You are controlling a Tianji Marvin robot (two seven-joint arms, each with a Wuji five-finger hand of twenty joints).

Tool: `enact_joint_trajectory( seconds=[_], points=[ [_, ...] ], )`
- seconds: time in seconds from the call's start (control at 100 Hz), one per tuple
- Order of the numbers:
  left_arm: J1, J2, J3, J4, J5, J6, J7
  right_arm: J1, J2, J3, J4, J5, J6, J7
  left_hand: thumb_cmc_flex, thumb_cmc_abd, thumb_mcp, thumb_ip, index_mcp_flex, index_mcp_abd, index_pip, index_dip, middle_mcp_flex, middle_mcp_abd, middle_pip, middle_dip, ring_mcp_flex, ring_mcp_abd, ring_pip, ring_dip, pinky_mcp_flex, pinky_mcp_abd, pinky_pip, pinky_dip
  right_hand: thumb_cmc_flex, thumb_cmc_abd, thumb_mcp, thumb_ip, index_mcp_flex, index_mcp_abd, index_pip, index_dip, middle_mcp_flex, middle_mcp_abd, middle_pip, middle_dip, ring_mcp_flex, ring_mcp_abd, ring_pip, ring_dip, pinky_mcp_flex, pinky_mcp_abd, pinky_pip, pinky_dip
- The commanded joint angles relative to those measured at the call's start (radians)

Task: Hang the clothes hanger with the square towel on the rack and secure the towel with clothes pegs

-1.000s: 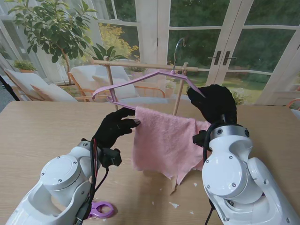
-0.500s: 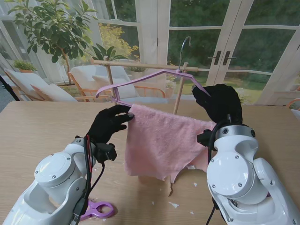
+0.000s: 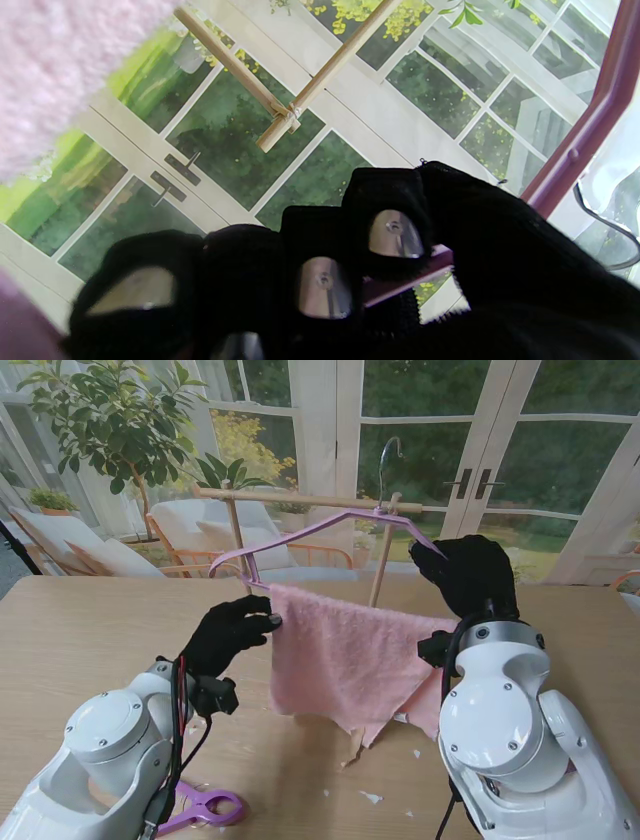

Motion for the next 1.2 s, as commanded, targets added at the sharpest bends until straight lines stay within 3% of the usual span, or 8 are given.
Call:
enact_joint_trajectory(
  seconds=[0.0, 0.52, 0.67, 0.73, 0.77, 0.9, 1.03, 1.19],
  points=[
    [0.028, 0.010, 0.010, 0.020, -0.012, 0.007, -0.004, 0.014, -0.019, -0.005, -0.022, 0.001, 0.007, 0.003, 0.042, 0.020, 0.041, 0.022, 0.073, 0.060, 0.046, 0.044, 0.001, -0.007, 0.022, 0.014, -0.008, -0.025, -0.013, 0.011, -0.004, -0.035, -0.016, -0.013, -0.031, 0.152, 0.006, 0.044, 0.050, 0.029, 0.029, 0.010, 0.082, 0.076, 0.101, 0.001, 0.001, -0.012, 0.137, 0.057, 0.087, -0.145, 0.198, 1.055],
    [0.044, 0.037, -0.016, 0.062, 0.072, -0.004, -0.098, 0.040, -0.019, -0.010, -0.023, -0.001, 0.033, 0.013, 0.070, 0.024, 0.016, 0.033, 0.044, 0.056, 0.023, -0.046, 0.003, 0.008, -0.015, 0.000, -0.007, -0.018, -0.020, 0.024, -0.005, -0.032, -0.008, -0.018, -0.029, 0.152, 0.005, 0.042, 0.050, 0.030, 0.027, 0.013, 0.082, 0.079, 0.102, 0.001, 0.001, -0.010, 0.138, 0.057, 0.087, -0.141, 0.198, 1.056],
    [0.034, 0.041, -0.034, 0.067, 0.088, 0.005, -0.114, 0.035, -0.014, -0.004, -0.023, -0.004, 0.024, 0.026, 0.059, 0.003, 0.031, 0.042, -0.068, 0.030, -0.104, -0.160, -0.023, 0.000, -0.061, -0.040, -0.009, -0.024, -0.035, 0.021, -0.005, -0.036, -0.008, -0.019, -0.030, 0.151, 0.007, 0.042, 0.050, 0.030, 0.028, 0.013, 0.082, 0.080, 0.102, 0.001, 0.001, -0.011, 0.138, 0.057, 0.087, -0.141, 0.198, 1.057],
    [0.033, 0.045, -0.042, 0.067, 0.091, -0.001, -0.128, 0.033, -0.011, -0.002, -0.023, -0.008, 0.020, 0.033, -0.061, 0.014, 0.159, 0.041, -0.128, 0.022, -0.233, -0.204, -0.045, -0.006, -0.076, -0.072, -0.012, -0.031, -0.058, 0.020, -0.001, -0.041, -0.017, -0.041, -0.030, 0.151, 0.007, 0.042, 0.050, 0.030, 0.028, 0.013, 0.082, 0.079, 0.102, 0.001, 0.001, -0.012, 0.138, 0.058, 0.087, -0.141, 0.198, 1.057],
    [0.033, 0.047, -0.047, 0.067, 0.093, -0.008, -0.136, 0.033, -0.010, -0.001, -0.023, -0.009, 0.019, 0.037, -0.145, 0.026, 0.231, 0.078, -0.182, 0.044, -0.297, -0.248, -0.059, -0.003, -0.089, -0.081, -0.015, -0.033, -0.071, 0.019, 0.000, -0.039, -0.023, -0.056, -0.031, 0.151, 0.007, 0.042, 0.050, 0.030, 0.028, 0.013, 0.082, 0.079, 0.102, 0.001, 0.001, -0.012, 0.138, 0.058, 0.087, -0.141, 0.198, 1.057],
    [0.036, 0.049, -0.062, 0.059, 0.113, -0.021, -0.136, 0.032, -0.003, 0.003, -0.025, -0.014, 0.016, 0.056, -0.233, 0.005, 0.249, 0.075, -0.322, 0.078, -0.333, -0.272, -0.075, 0.006, -0.113, -0.087, -0.020, -0.035, -0.095, 0.017, 0.003, -0.035, -0.035, -0.083, -0.030, 0.151, 0.008, 0.042, 0.050, 0.030, 0.028, 0.014, 0.082, 0.079, 0.102, 0.001, 0.001, -0.012, 0.138, 0.058, 0.087, -0.141, 0.198, 1.058],
    [0.024, 0.055, -0.063, 0.077, 0.235, -0.048, -0.123, 0.036, 0.000, 0.008, -0.027, -0.011, 0.017, 0.071, -0.242, -0.004, 0.268, 0.072, -0.381, 0.079, -0.299, -0.256, -0.078, 0.010, -0.109, -0.076, -0.016, -0.029, -0.089, 0.019, -0.002, -0.026, -0.021, -0.074, -0.027, 0.148, 0.008, 0.041, 0.050, 0.034, 0.028, 0.013, 0.082, 0.080, 0.102, 0.001, 0.001, -0.009, 0.138, 0.058, 0.087, -0.140, 0.198, 1.058],
    [-0.003, 0.080, -0.056, 0.133, 0.400, -0.096, -0.171, 0.042, 0.007, 0.009, -0.031, -0.022, 0.017, 0.091, -0.251, -0.068, 0.318, 0.074, -0.585, -0.022, -0.299, -0.256, -0.087, -0.012, -0.227, -0.105, -0.023, -0.039, -0.120, -0.008, -0.001, -0.029, -0.024, -0.076, -0.027, 0.150, 0.008, 0.041, 0.050, 0.033, 0.028, 0.013, 0.082, 0.082, 0.102, 0.001, 0.001, -0.011, 0.138, 0.058, 0.087, -0.141, 0.198, 1.059]
  ],
)
